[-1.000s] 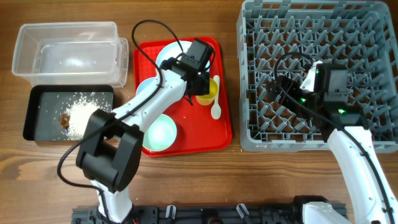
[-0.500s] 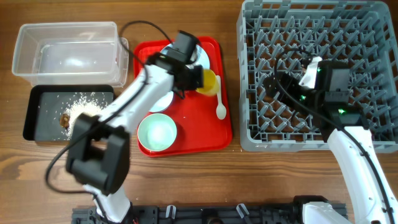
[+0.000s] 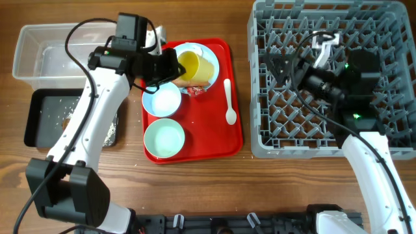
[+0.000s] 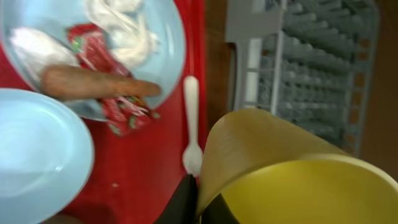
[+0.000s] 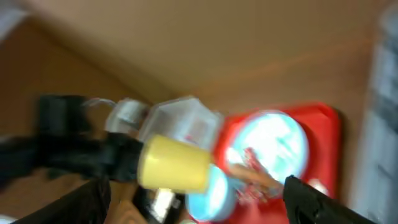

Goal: Sort waste into correct bins and load items into the dishwasher rack

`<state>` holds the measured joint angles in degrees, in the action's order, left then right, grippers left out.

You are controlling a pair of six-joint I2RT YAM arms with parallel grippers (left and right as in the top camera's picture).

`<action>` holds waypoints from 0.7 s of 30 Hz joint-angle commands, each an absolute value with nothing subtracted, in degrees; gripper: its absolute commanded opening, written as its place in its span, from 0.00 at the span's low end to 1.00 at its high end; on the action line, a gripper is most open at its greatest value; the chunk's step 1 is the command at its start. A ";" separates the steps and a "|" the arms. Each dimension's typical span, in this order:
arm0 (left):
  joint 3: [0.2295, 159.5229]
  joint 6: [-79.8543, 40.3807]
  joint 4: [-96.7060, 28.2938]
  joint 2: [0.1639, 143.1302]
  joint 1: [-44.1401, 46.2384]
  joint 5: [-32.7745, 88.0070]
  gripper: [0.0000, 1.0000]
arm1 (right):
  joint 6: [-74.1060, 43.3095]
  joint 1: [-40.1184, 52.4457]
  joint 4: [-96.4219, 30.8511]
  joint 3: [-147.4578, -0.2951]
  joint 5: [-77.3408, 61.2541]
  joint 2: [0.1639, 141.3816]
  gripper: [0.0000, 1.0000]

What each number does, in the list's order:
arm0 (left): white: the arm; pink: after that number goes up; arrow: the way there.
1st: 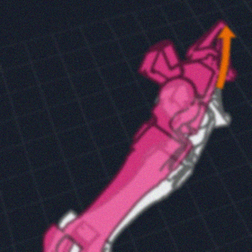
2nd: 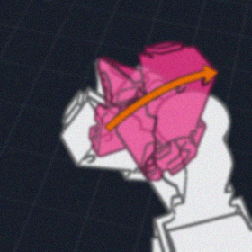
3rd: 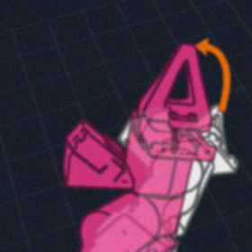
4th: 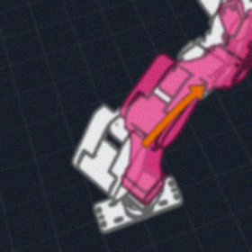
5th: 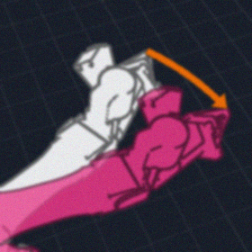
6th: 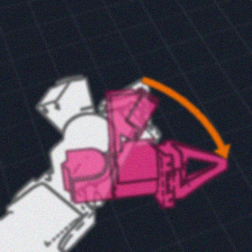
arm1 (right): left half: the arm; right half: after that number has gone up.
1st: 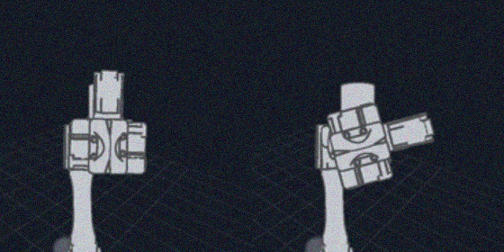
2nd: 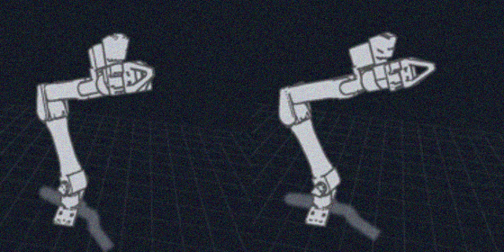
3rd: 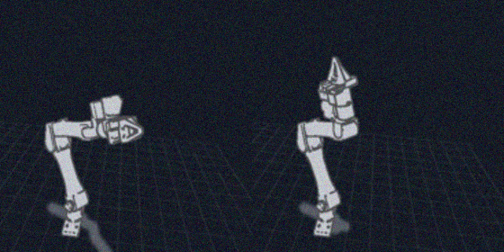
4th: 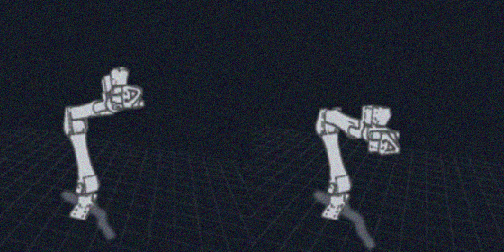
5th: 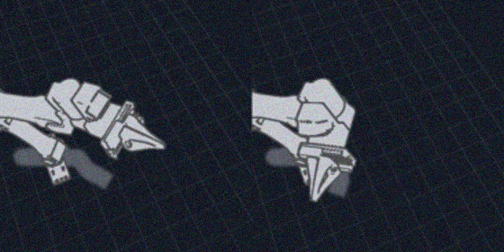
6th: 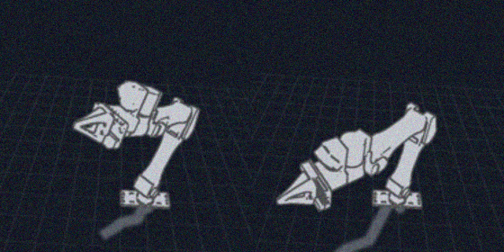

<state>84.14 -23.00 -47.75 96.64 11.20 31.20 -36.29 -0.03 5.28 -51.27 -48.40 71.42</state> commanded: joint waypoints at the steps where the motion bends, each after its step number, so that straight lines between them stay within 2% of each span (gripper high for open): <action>1: 85.01 -22.70 -45.95 95.02 10.96 44.51 0.04 | -41.74 0.43 11.44 -52.16 -56.66 71.72 0.85; 3: 85.01 -22.72 -45.87 95.02 10.96 45.25 0.04 | -40.99 0.89 11.68 -53.01 -56.66 71.75 0.80; 5: 85.01 -22.72 -45.82 95.02 10.96 46.04 0.04 | -37.04 2.28 8.84 -55.09 -55.29 71.72 0.81; 7: 85.01 -22.70 -45.67 95.02 10.96 46.00 0.04 | -27.00 5.17 -3.84 -59.77 -45.39 71.75 0.91; 10: 85.01 -22.70 -45.23 95.02 10.96 46.00 0.04 | -14.98 12.23 -24.49 -68.95 -19.88 71.79 0.98; 11: 85.01 -22.70 -45.23 95.02 10.96 46.00 0.04 | -12.97 15.38 -29.65 -72.73 -12.43 71.79 0.99; 13: 85.01 -22.72 -45.23 95.02 10.96 46.02 0.04 | -11.68 18.15 -34.13 -77.10 -6.72 71.79 0.99; 16: 85.01 -22.70 -45.28 95.02 10.96 48.31 0.04 | -8.40 19.16 -35.92 -79.22 -12.99 71.11 1.00; 19: 84.99 -22.68 -45.43 95.02 11.03 51.16 0.04 | -16.01 19.18 -35.90 -79.18 -16.93 71.18 1.00; 21: 84.99 -21.04 -45.45 95.02 11.03 54.41 0.04 | -10.94 19.18 -35.18 -79.15 -21.82 71.59 0.98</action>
<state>84.14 -23.00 -45.41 96.62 11.18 48.40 -13.61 18.72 -35.92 -78.37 -16.08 71.50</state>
